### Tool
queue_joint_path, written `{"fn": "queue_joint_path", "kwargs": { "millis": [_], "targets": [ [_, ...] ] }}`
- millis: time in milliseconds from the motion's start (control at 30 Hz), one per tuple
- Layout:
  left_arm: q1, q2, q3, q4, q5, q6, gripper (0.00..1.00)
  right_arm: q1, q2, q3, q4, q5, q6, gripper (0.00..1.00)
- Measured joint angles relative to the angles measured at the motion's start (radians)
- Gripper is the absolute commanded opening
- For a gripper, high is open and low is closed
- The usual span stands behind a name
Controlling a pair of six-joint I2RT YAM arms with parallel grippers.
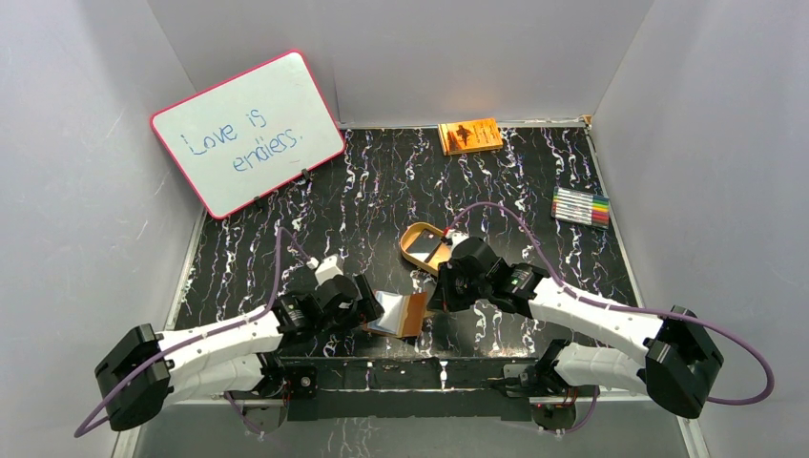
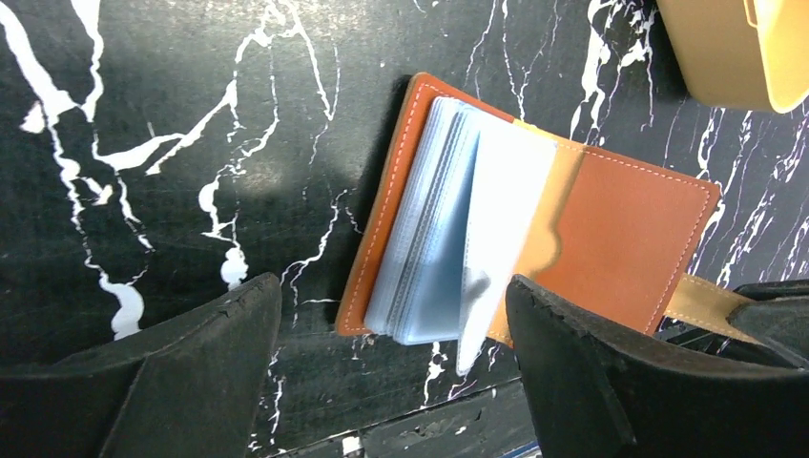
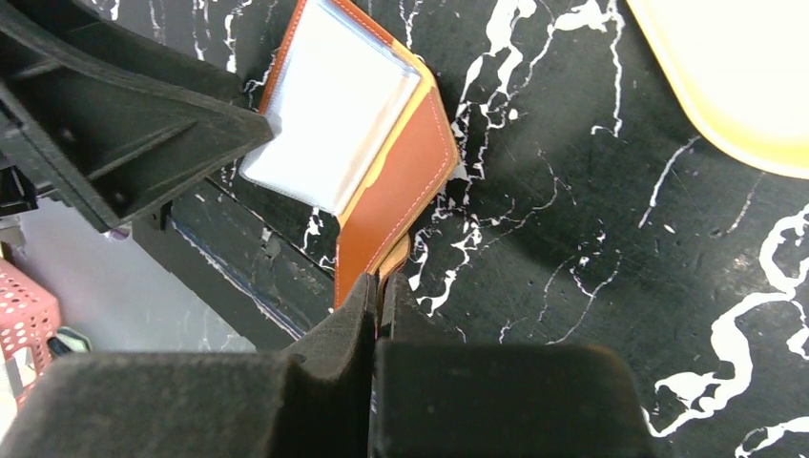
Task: Put the credit cards into the card holder
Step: Close the card holder at the center of the board.
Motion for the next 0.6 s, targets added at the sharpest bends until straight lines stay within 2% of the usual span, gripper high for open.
{"fn": "queue_joint_path", "kwargs": {
  "millis": [200,467,600],
  "targets": [
    [0.0,0.045,0.026,0.005,0.001,0.008,0.8,0.0,0.0,0.004,0.019,-0.024,0.003,0.0],
    [0.001,-0.087,0.005,-0.14,-0.068,-0.01,0.7,0.0,-0.04,0.034,0.009,-0.012,0.002,0.0],
    [0.001,-0.075,-0.004,-0.152,-0.076,-0.011,0.64,0.0,-0.045,0.042,0.012,-0.022,0.002,0.0]
  ]
}}
